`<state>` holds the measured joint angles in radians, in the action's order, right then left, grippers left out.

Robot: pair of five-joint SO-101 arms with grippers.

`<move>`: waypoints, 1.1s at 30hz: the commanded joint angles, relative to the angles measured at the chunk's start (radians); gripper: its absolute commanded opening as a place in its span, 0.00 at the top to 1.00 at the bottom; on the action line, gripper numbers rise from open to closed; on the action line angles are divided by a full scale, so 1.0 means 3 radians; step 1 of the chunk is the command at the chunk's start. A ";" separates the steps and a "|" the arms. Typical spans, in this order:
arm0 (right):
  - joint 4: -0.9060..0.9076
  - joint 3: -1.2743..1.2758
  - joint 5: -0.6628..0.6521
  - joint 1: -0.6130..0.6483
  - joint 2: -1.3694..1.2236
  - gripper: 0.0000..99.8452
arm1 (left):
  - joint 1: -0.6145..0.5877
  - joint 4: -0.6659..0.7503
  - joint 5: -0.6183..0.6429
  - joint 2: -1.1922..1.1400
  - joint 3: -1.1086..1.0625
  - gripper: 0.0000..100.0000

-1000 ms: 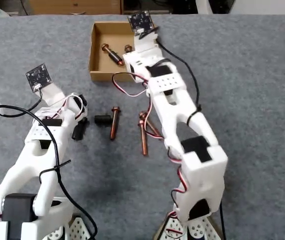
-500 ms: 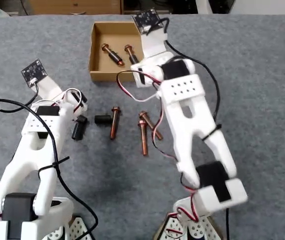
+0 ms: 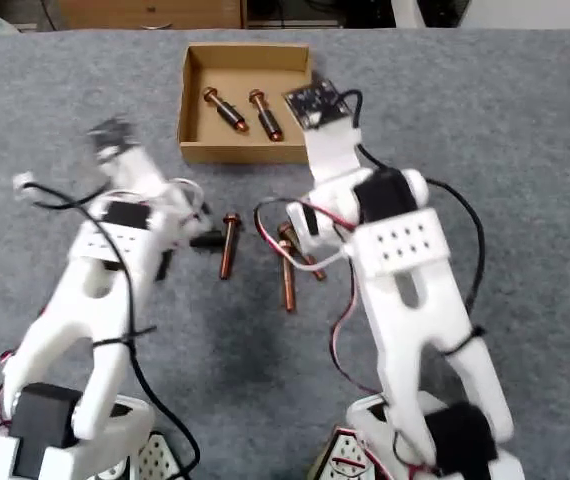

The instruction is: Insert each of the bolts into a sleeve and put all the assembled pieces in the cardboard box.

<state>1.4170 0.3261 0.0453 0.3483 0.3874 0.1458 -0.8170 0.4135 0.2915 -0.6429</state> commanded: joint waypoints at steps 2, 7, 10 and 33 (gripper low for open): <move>0.0184 0.0263 -0.0174 -0.0069 0.0417 1.00 | 0.0394 -0.0036 -0.0271 0.0018 0.0215 0.83; 0.0194 0.0509 -0.0215 -0.0386 0.0596 1.00 | 0.0414 0.0102 -0.0276 -0.0120 0.0256 0.83; 0.0210 0.0514 -0.0215 -0.0647 0.0642 1.00 | 0.0394 0.0077 -0.0286 -0.0412 0.0430 0.83; 0.0373 0.0519 -0.0210 -0.0887 0.0811 1.00 | 0.0496 -0.0363 -0.0670 -0.1834 0.1514 0.83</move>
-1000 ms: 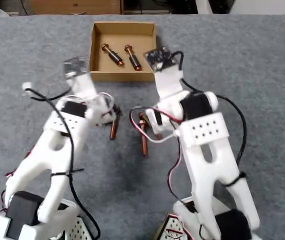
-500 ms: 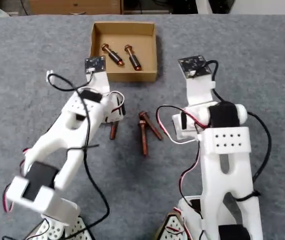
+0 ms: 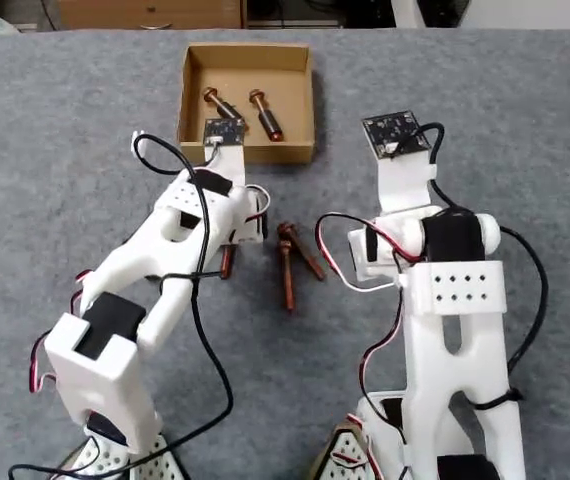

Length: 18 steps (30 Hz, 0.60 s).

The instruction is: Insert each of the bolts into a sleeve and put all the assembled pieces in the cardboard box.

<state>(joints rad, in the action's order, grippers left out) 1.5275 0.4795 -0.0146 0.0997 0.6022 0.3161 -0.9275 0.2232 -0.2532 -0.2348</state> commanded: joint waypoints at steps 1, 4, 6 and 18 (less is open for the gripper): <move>0.0005 0.0008 -0.0010 -0.0059 0.0095 1.00 | -0.0097 -0.0005 -0.0036 -0.0028 0.0179 0.83; 0.0020 0.0013 -0.0010 -0.0059 0.0095 1.00 | -0.0138 -0.0005 -0.0041 -0.0059 0.0261 0.86; 0.0020 0.0013 -0.0010 -0.0059 0.0095 1.00 | -0.0169 -0.0020 -0.0041 -0.0059 0.0312 0.86; 0.0005 0.0013 -0.0010 -0.0059 0.0095 1.00 | -0.0179 -0.0026 -0.0404 -0.0064 0.0338 0.86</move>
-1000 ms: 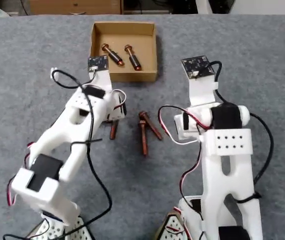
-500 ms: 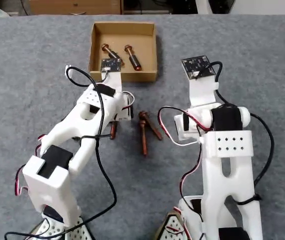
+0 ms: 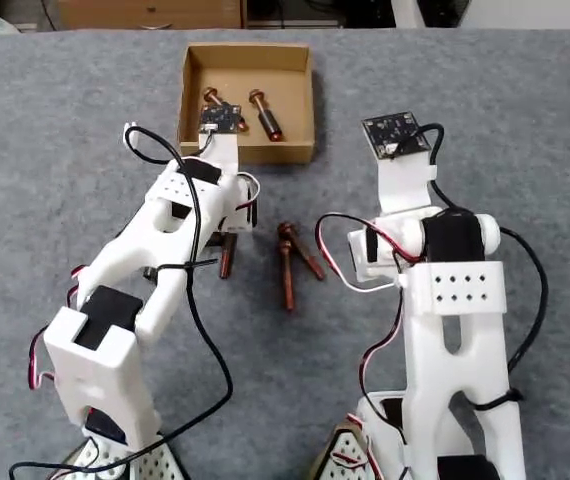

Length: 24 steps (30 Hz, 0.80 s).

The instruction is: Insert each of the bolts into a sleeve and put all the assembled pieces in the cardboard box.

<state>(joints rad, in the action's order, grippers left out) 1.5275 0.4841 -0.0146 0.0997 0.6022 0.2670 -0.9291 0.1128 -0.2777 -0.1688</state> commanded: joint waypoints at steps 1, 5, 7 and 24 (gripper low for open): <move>0.0005 -0.0003 -0.0010 -0.0059 0.0095 1.00 | -0.0015 -0.0026 -0.0036 0.0018 0.0092 0.86; 0.0000 -0.0008 -0.0010 -0.0059 0.0095 1.00 | 0.0000 -0.0036 -0.0036 0.0013 0.0036 0.86; 0.0000 -0.0008 -0.0010 -0.0059 0.0095 1.00 | -0.0010 -0.0153 -0.0036 0.0013 0.0026 0.86; -0.0128 -0.0008 -0.0010 -0.0059 0.0090 1.00 | 0.0005 -0.0343 -0.0036 -0.0284 0.0307 0.86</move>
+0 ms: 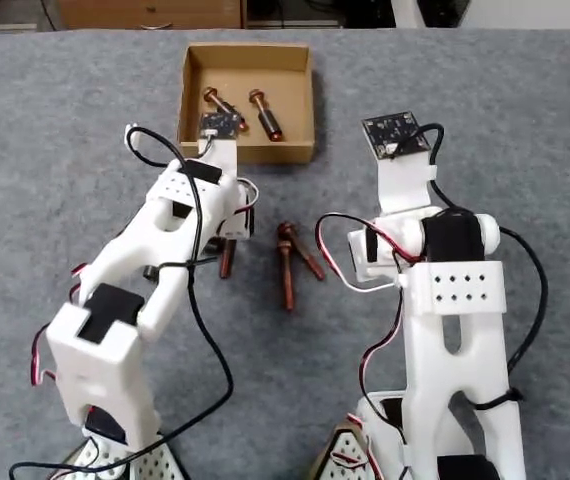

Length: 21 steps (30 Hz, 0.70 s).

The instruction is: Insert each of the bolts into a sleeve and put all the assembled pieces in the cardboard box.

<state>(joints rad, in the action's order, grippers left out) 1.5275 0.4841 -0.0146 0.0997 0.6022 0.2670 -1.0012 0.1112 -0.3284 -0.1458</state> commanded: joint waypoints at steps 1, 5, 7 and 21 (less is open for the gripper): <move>-0.0148 -0.0008 -0.0010 -0.0059 0.0090 1.00 | 0.0005 -0.0179 -0.0031 -0.0217 0.0363 0.86; -0.0179 -0.0008 -0.0010 -0.0059 0.0079 1.00 | 0.0010 -0.0552 -0.0015 -0.0616 0.0936 0.86; -0.0174 -0.0008 -0.0010 -0.0059 0.0079 1.00 | 0.0015 -0.0639 -0.0015 -0.0770 0.1146 0.87; -0.0174 -0.0023 -0.0026 -0.0059 0.0095 1.00 | 0.0010 -0.0747 -0.0036 -0.0949 0.1417 0.98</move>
<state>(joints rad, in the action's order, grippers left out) 1.4937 0.4841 -0.0146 0.0997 0.6022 0.2777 -1.2267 0.1082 -0.6122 0.2470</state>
